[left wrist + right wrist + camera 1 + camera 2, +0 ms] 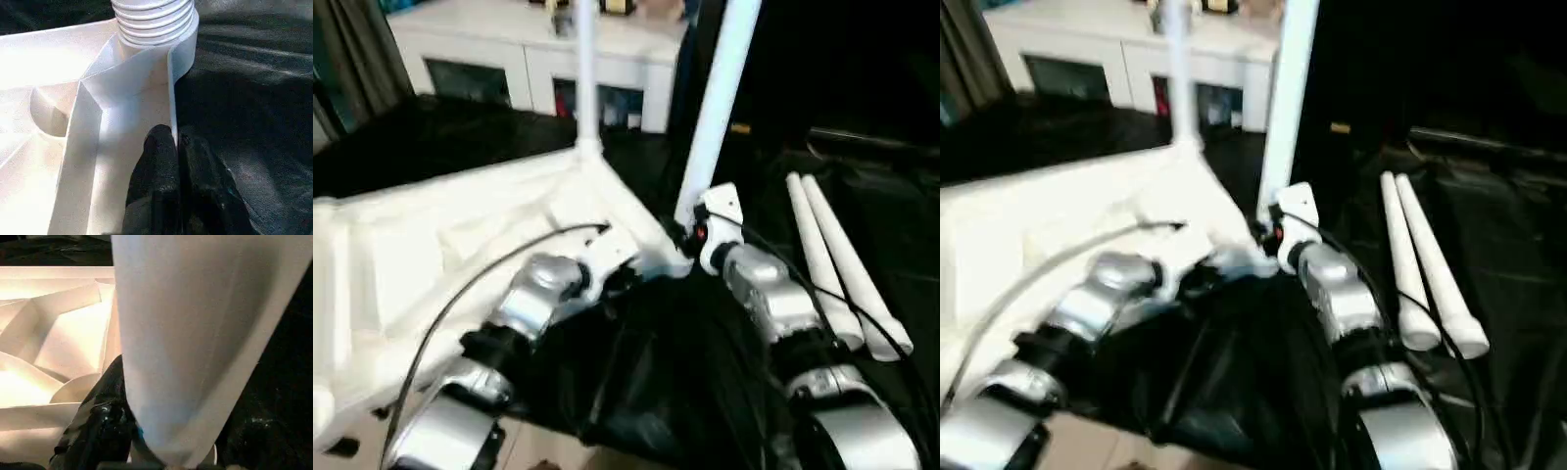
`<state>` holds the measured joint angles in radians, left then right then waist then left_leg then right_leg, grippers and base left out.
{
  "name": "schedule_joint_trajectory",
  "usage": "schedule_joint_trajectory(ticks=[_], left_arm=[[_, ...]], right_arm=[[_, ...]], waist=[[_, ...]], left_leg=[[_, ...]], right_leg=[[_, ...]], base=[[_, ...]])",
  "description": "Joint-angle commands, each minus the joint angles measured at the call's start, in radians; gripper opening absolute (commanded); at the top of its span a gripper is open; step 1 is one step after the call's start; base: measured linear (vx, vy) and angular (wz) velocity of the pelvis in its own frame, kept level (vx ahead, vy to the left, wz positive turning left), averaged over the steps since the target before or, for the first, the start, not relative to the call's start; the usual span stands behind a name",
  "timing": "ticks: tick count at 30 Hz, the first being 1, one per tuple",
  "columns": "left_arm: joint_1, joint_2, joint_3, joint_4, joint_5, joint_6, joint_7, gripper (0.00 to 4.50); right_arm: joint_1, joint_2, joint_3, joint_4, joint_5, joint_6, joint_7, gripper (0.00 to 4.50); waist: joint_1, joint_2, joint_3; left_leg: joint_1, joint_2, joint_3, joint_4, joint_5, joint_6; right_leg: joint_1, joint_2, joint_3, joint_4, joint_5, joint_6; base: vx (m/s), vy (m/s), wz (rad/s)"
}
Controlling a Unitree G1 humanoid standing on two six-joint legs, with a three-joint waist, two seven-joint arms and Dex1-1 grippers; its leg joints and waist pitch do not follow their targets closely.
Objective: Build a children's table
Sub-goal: Insert table leg to table base
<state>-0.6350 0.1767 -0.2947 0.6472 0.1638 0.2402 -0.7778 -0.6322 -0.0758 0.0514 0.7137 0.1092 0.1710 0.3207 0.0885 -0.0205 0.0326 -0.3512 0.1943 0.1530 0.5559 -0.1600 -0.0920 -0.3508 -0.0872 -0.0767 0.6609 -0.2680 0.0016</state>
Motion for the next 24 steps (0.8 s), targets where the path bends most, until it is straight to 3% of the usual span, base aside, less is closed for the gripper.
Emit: schedule_joint_trajectory(ticks=[1,3,4,6,8,12,14,16,20,22,24], left_arm=[[-0.031,-0.031,-0.019,-0.049,0.003,-0.032,0.018,0.00],[-0.037,-0.029,-0.017,-0.044,0.002,-0.024,0.026,0.00],[-0.039,-0.029,-0.016,-0.043,0.001,-0.020,0.028,0.00],[-0.040,-0.026,-0.016,-0.041,0.001,-0.019,0.027,0.00],[-0.039,-0.024,-0.013,-0.044,0.001,-0.014,0.027,0.00],[-0.033,-0.011,-0.008,-0.051,-0.003,-0.017,0.015,0.00],[-0.033,-0.009,-0.006,-0.049,-0.003,-0.022,0.011,0.00],[-0.031,0.004,0.000,-0.053,-0.009,-0.029,-0.005,0.00],[-0.027,0.030,0.009,-0.060,-0.022,-0.049,-0.034,0.00],[-0.024,0.046,0.010,-0.063,-0.029,-0.068,-0.057,0.00],[-0.017,0.073,0.011,-0.069,-0.048,-0.117,-0.112,0.00]], right_arm=[[0.052,0.058,0.051,0.133,-0.024,0.072,0.006,1.88],[0.037,0.072,0.046,0.157,-0.027,0.061,-0.003,1.88],[0.030,0.077,0.045,0.167,-0.030,0.057,-0.007,1.88],[0.024,0.081,0.047,0.174,-0.032,0.051,-0.009,1.88],[0.009,0.087,0.045,0.196,-0.030,0.041,-0.014,1.88],[-0.020,0.103,0.024,0.226,-0.025,0.003,0.001,1.88],[-0.023,0.104,0.020,0.228,-0.025,-0.005,0.007,2.44],[-0.031,0.101,0.011,0.227,-0.019,-0.016,0.024,2.58],[-0.039,0.092,0.001,0.207,-0.006,-0.058,0.066,2.91],[-0.037,0.080,0.005,0.180,-0.002,-0.074,0.102,2.97],[-0.014,0.045,0.024,0.107,0.007,-0.092,0.190,2.97]], waist=[[-0.004,0.001,-0.026],[-0.005,0.005,-0.029],[-0.007,0.006,-0.032],[-0.011,0.005,-0.026],[-0.012,0.007,-0.027],[-0.021,0.006,-0.026],[-0.022,0.005,-0.026],[-0.026,0.003,-0.026],[-0.024,0.005,-0.039],[-0.024,0.004,-0.041],[-0.020,0.004,-0.046]], left_leg=[[-0.003,0.030,-0.010,-0.069,-0.364,-0.028],[0.006,0.033,-0.013,-0.071,-0.400,-0.029],[0.004,0.036,-0.014,-0.075,-0.389,-0.029],[0.004,0.034,-0.014,-0.079,-0.418,-0.032],[0.009,0.035,-0.014,-0.079,-0.442,-0.031],[0.008,0.034,-0.016,-0.082,-0.465,-0.031],[0.011,0.035,-0.015,-0.081,-0.473,-0.029],[0.008,0.035,-0.015,-0.081,-0.468,-0.023],[-0.008,0.040,-0.008,-0.079,-0.339,0.000],[-0.009,0.037,0.001,-0.073,-0.297,0.014],[-0.016,0.038,0.005,-0.067,-0.238,0.028]], right_leg=[[0.003,-0.065,0.054,-0.142,-0.428,-0.120],[-0.001,-0.069,0.056,-0.150,-0.457,-0.111],[0.003,-0.067,0.056,-0.147,-0.406,-0.118],[-0.001,-0.062,0.055,-0.148,-0.406,-0.118],[-0.004,-0.067,0.058,-0.153,-0.419,-0.118],[-0.005,-0.067,0.056,-0.157,-0.426,-0.117],[-0.009,-0.069,0.058,-0.160,-0.433,-0.117],[-0.009,-0.069,0.059,-0.159,-0.429,-0.121],[0.004,-0.062,0.060,-0.137,-0.231,-0.156],[0.003,-0.060,0.060,-0.133,-0.157,-0.185],[0.011,-0.061,0.060,-0.125,-0.086,-0.190]], base=[[0.000,0.000,0.00],[0.000,0.000,0.00],[0.000,0.000,0.00],[0.000,0.000,0.00],[0.000,0.000,0.00],[0.000,0.000,0.00],[0.000,0.000,0.00],[0.000,0.000,0.00],[0.000,0.000,0.00],[0.000,0.000,0.00],[0.000,0.000,0.00]])
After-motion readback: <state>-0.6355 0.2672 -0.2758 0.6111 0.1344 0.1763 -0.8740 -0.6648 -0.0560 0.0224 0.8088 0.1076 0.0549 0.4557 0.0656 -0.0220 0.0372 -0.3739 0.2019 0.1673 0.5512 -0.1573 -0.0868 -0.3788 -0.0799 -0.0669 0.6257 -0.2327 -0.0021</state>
